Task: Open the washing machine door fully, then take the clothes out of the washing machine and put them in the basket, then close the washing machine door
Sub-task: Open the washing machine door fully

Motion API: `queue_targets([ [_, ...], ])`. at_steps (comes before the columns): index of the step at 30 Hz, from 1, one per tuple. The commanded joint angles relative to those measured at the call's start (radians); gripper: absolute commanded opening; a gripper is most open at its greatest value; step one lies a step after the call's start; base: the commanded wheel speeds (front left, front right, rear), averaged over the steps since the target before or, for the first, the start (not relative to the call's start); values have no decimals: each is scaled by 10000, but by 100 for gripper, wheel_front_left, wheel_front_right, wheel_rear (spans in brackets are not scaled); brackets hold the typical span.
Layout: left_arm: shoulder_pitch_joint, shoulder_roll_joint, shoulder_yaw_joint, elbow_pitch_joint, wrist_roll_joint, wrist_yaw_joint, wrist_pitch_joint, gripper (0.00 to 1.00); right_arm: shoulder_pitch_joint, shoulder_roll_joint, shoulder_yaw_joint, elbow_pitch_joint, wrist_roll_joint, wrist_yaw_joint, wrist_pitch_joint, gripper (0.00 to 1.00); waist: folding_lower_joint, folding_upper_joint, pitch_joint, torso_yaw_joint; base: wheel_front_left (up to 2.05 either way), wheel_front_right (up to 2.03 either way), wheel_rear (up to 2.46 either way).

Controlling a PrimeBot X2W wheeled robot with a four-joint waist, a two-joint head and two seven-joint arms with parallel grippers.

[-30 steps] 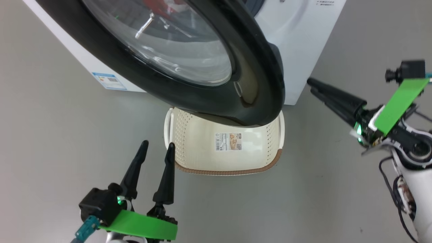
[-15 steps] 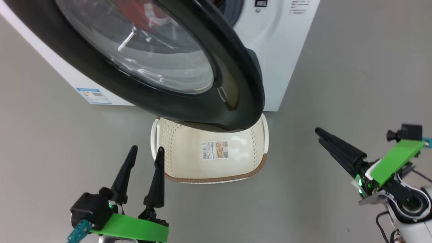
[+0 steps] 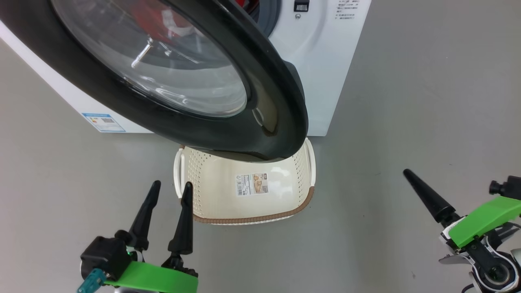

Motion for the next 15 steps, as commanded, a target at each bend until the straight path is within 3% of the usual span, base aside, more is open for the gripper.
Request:
queue_targets([
  [1,73,91,354,-175,120,-37,-90,100,114,-265,234,-285,-246,75,-367,100,0,0,6,-14,0,0,0],
  [12,168,91,378,-65,134,-80,-90,100,285,-1355,1999,465,-1933,75,-4473,100,0,0,-117,-93,0,0,0],
  [15,183,91,363,-49,142,-89,-90,100,197,-1568,2413,837,-2405,75,-5042,100,0,0,-132,-88,0,0,0],
])
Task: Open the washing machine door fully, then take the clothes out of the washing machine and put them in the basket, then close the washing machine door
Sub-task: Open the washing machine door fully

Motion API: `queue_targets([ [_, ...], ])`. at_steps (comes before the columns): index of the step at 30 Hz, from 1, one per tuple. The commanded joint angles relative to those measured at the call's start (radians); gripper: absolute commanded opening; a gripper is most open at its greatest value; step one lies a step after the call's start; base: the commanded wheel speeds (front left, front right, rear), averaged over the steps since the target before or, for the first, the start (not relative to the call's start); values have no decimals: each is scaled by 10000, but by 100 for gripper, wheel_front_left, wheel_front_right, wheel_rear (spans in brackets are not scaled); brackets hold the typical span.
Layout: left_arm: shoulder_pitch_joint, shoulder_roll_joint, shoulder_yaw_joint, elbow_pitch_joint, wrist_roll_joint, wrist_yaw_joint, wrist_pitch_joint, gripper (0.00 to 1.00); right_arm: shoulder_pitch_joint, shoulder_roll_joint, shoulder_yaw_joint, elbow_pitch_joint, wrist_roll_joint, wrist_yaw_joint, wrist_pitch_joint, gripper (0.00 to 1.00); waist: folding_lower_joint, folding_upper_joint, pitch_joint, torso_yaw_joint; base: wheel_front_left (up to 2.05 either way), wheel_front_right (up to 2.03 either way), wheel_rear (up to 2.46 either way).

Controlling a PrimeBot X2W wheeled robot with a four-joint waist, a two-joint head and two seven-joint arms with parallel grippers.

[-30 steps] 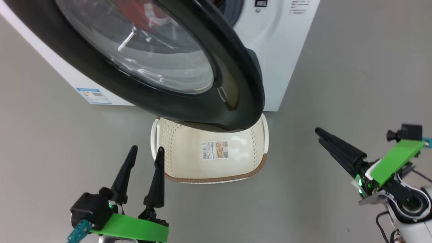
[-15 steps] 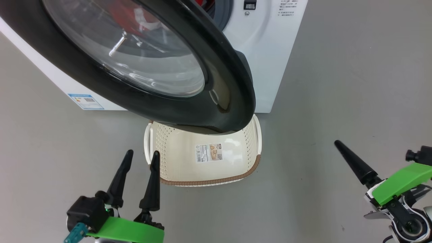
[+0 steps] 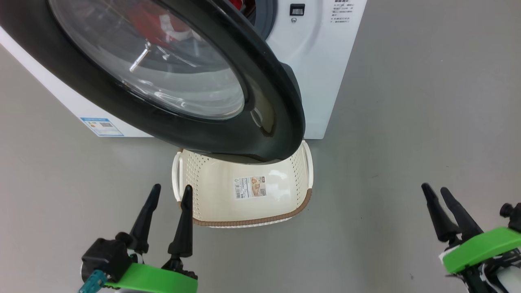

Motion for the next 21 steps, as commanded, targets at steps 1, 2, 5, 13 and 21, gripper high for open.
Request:
queue_targets([
  [1,132,91,335,-196,147,-79,-92,100,-12,-308,275,-34,-372,73,-182,100,0,0,1,5,0,0,0],
  [2,128,91,338,-191,151,-80,-92,100,-47,-328,318,90,-602,73,-234,100,0,0,1,5,0,0,0],
  [5,121,91,357,-202,156,-77,-92,100,-148,-206,-191,249,-1643,73,-269,100,0,0,21,-3,0,0,0],
  [13,95,91,351,-203,161,-69,-92,100,242,643,-1768,-163,-4377,73,-275,100,0,0,48,16,0,0,0],
  [21,27,91,326,-241,159,-20,-92,100,780,1687,-3346,-1127,-6948,73,-276,100,0,0,68,34,0,0,0],
])
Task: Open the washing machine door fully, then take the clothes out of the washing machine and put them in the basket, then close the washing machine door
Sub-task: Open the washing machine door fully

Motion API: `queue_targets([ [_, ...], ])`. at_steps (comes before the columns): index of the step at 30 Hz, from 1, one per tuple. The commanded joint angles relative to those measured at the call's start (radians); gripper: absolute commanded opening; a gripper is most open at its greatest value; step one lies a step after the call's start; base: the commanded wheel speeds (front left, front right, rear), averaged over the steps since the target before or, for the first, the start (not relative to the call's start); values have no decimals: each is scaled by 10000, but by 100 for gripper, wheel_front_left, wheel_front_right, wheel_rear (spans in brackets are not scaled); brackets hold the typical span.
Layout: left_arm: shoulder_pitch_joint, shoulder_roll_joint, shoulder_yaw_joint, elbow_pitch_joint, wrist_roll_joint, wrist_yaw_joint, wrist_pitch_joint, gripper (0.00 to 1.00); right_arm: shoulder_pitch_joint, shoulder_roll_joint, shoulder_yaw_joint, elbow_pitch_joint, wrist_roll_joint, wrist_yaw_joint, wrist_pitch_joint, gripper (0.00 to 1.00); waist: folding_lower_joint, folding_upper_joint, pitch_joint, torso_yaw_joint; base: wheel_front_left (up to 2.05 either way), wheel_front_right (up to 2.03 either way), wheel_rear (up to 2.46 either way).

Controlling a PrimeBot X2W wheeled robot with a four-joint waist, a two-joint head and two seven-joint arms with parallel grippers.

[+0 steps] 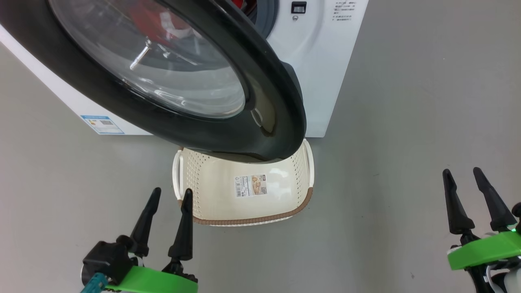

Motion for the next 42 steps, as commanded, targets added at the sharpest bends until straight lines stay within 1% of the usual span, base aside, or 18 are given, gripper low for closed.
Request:
queue_targets([
  [1,-104,85,324,-268,101,-17,-90,100,187,-25,-97,-420,-361,65,-90,100,0,0,4,5,0,0,0],
  [4,-106,85,321,-312,103,11,-90,100,448,353,-677,-937,-1029,65,-90,100,0,0,13,15,0,0,0],
  [9,-109,85,333,-352,102,37,-90,100,851,611,-987,-1082,-1369,65,-91,100,0,0,-1,34,0,0,0],
  [24,-118,85,355,-382,121,33,-90,100,830,692,-892,-1052,-1425,65,-91,100,0,0,20,-17,0,0,0],
  [34,-165,85,326,-388,107,51,-90,100,541,763,-622,-1375,-1196,65,-91,100,0,0,98,33,0,0,0],
  [35,-178,85,323,-390,103,54,-90,100,483,764,-542,-1438,-1106,65,-91,87,0,0,110,45,0,0,0],
  [36,-191,85,322,-393,98,59,-90,100,411,770,-484,-1498,-1000,65,-91,46,0,0,119,56,0,0,0],
  [37,-200,85,319,-394,93,64,-90,100,330,773,-405,-1545,-885,65,-91,29,0,0,126,65,0,0,0],
  [38,-208,85,315,-396,86,68,-90,100,228,776,-310,-1588,-745,65,-91,0,0,0,137,74,0,0,0],
  [42,-223,85,261,-420,38,96,-90,100,-394,726,220,-1740,-125,65,-91,0,0,0,194,116,0,0,0],
])
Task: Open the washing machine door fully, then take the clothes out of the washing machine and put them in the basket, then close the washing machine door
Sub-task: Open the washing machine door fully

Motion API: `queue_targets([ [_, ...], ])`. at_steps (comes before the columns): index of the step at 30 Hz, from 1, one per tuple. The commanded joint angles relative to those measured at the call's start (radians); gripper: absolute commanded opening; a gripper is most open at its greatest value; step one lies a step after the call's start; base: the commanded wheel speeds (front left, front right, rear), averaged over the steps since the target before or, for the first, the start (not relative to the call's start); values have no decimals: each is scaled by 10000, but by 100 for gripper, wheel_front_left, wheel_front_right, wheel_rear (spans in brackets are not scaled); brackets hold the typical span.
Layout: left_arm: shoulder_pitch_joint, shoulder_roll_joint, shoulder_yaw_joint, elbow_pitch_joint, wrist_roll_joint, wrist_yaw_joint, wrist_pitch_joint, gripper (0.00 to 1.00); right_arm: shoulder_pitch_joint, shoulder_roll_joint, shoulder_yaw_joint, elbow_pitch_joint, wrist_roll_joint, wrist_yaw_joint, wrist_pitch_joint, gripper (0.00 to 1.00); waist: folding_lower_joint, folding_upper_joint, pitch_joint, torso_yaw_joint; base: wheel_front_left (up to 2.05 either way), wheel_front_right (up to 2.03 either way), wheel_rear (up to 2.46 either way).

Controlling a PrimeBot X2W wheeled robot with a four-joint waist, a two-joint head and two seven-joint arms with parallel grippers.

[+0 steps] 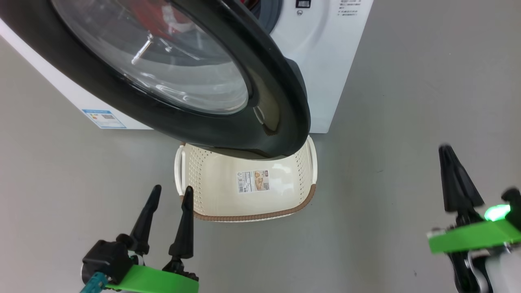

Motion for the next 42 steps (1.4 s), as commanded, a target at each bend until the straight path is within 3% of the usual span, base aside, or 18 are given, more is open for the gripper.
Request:
queue_targets([
  [1,-200,87,274,-265,23,63,-92,100,-416,-152,355,-305,227,63,-64,0,0,-1,22,27,0,0,0],
  [6,-251,87,123,-273,-59,84,-92,100,-1580,-303,1184,-224,1475,63,-64,0,0,-1,95,207,0,0,0],
  [12,-249,87,-71,-275,-180,118,-92,100,-2802,-740,2268,173,3780,63,-64,0,0,-1,141,590,0,0,0],
  [20,-266,87,-365,-300,-407,210,-92,100,-4032,-2056,4265,-131,7883,63,-34,0,0,-1,400,1094,0,0,0],
  [26,-408,87,-574,-339,-527,248,-92,100,-4804,-2834,4912,-499,10506,63,1242,0,0,-1,663,1331,0,0,0],
  [35,-529,87,-873,-388,-632,279,-92,100,-5293,-3098,4828,-197,11978,63,3580,0,0,-1,864,1536,0,0,0],
  [42,-546,87,-1090,-414,-698,272,-92,100,-5369,-2826,4409,220,12404,63,5131,0,0,-1,896,1710,0,0,0],
])
